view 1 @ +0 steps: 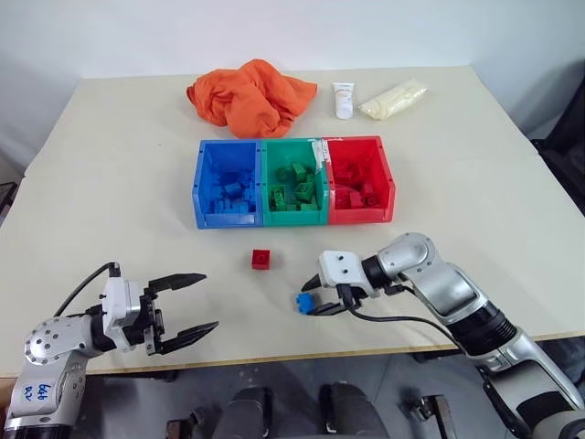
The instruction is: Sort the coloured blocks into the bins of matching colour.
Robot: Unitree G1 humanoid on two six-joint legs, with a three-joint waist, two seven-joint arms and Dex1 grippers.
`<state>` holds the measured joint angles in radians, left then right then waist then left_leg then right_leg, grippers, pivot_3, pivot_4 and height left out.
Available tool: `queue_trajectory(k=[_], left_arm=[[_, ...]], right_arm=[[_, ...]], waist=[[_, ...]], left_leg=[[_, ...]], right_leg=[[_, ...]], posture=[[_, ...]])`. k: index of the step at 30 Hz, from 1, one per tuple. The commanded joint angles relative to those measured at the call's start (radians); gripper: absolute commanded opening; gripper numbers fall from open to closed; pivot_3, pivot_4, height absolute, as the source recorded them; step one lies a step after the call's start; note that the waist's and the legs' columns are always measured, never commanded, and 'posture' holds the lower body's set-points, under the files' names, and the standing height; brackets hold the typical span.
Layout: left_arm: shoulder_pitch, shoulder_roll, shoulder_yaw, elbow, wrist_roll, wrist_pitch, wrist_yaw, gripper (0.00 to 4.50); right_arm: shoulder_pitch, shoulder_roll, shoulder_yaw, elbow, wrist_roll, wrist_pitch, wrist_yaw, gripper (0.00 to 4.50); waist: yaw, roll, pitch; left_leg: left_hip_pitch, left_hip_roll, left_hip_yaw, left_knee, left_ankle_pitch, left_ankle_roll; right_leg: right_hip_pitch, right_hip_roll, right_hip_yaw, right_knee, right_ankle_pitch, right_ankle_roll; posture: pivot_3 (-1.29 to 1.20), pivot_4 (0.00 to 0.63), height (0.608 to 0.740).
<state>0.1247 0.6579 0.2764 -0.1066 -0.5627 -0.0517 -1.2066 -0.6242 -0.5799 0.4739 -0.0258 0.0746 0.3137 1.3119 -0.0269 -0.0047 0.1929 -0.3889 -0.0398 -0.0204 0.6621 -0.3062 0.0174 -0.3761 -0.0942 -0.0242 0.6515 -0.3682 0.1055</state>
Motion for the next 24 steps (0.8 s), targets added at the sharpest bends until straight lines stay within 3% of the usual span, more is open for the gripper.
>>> queue_trajectory(k=[1,7,12,24], left_arm=[[0.006,-0.005,0.026,-0.024,-0.024,-0.010,0.004,4.50],[-0.013,-0.012,0.015,-0.012,-0.018,-0.011,0.007,4.50],[-0.040,-0.013,0.006,0.011,-0.012,-0.013,-0.002,4.50],[-0.152,-0.033,-0.047,0.070,0.012,-0.037,-0.011,4.50]], right_arm=[[0.000,-0.005,-0.008,-0.002,0.000,-0.009,0.007,1.44],[-0.034,0.020,-0.084,-0.029,0.072,0.035,-0.006,1.44],[-0.218,0.120,-0.187,0.094,0.129,0.081,-0.090,1.44],[-0.694,0.432,-0.204,0.910,-0.046,-0.286,-0.336,1.44]], waist=[[0.000,0.000,0.000],[0.000,0.000,0.000],[-0.007,0.000,0.000],[-0.015,0.000,0.000]], left_leg=[[0.000,0.000,0.000,0.000,0.000,0.000],[0.000,0.000,0.000,0.000,0.000,0.000],[0.000,0.000,0.000,0.000,0.000,-0.001],[0.000,0.000,0.000,-0.001,0.000,-0.001]], right_leg=[[0.000,0.000,0.000,0.000,0.000,0.000],[0.000,0.000,0.000,0.000,0.000,0.000],[-0.001,0.000,0.000,0.001,0.000,0.000],[-0.003,0.000,-0.003,0.008,0.000,0.000]], posture=[[0.00,0.150,0.740],[0.00,0.150,0.740],[0.00,0.150,0.740],[0.00,0.150,0.740]])
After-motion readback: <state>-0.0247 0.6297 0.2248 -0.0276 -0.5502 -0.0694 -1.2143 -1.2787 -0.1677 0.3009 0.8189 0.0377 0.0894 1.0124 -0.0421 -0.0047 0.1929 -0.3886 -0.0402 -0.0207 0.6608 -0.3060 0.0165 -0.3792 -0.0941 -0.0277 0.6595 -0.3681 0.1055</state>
